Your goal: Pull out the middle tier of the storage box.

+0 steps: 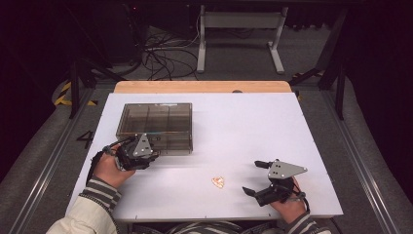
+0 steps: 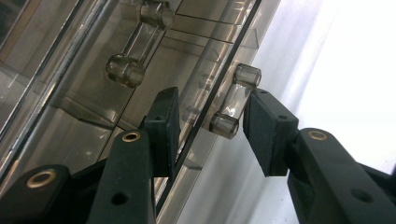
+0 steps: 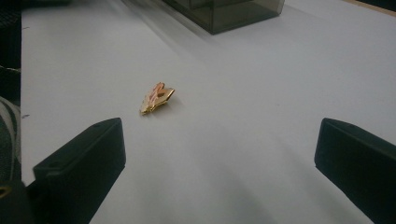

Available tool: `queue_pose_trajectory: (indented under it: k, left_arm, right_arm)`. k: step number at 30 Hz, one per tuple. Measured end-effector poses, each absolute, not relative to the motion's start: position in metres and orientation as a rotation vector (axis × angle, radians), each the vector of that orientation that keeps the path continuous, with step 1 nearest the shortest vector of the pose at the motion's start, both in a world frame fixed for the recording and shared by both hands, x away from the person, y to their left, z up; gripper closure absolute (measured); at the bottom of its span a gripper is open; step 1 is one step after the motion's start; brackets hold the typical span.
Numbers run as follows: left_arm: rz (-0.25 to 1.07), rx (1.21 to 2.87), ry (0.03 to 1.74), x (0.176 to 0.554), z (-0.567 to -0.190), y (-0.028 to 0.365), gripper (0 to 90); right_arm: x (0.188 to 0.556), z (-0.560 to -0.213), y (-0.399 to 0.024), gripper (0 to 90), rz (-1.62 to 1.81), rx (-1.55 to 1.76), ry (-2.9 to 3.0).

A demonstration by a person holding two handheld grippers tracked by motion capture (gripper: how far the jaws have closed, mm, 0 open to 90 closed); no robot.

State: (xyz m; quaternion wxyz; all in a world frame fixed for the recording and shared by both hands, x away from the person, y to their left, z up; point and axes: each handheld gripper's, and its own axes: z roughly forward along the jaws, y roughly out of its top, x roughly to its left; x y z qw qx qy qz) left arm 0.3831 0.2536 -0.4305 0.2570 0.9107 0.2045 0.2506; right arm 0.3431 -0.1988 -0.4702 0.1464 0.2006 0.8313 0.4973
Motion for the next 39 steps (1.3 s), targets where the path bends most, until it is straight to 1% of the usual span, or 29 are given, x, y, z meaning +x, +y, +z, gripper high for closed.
queue_pose_trajectory:
  k: [16,39]
  left_arm:
    - [0.653,2.506,0.505,0.372,-0.424,0.25,60.4]
    - [0.593,2.555,0.502,0.356,-0.423,0.253,60.6]
  right_arm:
    - [0.343,-0.47,-0.199,2.4,1.432,0.576,2.395]
    - [0.343,-0.47,-0.199,2.4,1.43,0.572,2.395]
